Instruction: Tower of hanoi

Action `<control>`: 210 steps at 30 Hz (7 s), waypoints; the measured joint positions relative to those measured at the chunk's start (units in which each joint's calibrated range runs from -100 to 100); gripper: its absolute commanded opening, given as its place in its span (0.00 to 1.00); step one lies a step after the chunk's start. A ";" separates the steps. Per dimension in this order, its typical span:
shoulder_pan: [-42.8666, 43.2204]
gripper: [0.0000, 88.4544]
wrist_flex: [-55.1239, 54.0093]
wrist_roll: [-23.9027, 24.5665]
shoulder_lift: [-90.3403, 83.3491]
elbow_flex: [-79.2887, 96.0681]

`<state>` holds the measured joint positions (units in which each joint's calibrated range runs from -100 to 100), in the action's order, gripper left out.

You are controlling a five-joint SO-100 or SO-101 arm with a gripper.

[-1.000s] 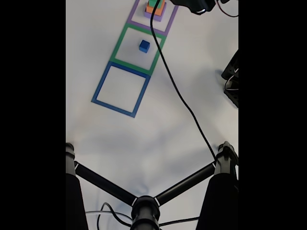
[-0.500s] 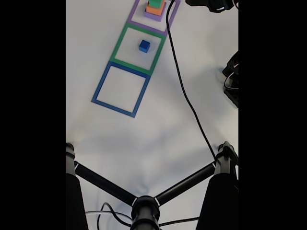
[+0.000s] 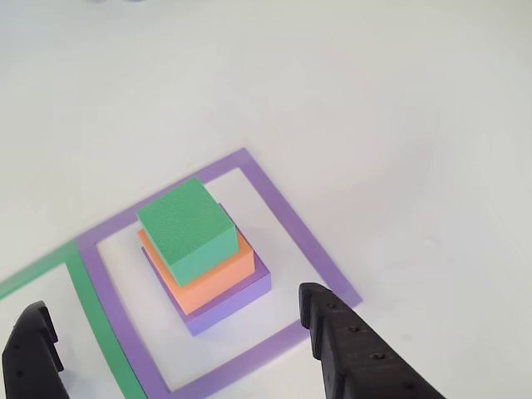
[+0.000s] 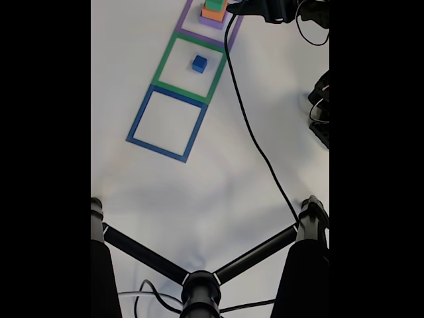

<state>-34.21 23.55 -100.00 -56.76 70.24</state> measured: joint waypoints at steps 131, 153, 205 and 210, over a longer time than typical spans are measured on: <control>25.66 0.09 43.21 0.20 17.80 -55.14; 49.85 0.10 13.93 0.78 11.42 -20.39; 56.85 0.34 -72.18 0.98 70.78 -0.69; 56.85 0.44 -72.18 0.98 70.78 -0.69</control>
<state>22.64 -48.63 -99.02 14.02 69.55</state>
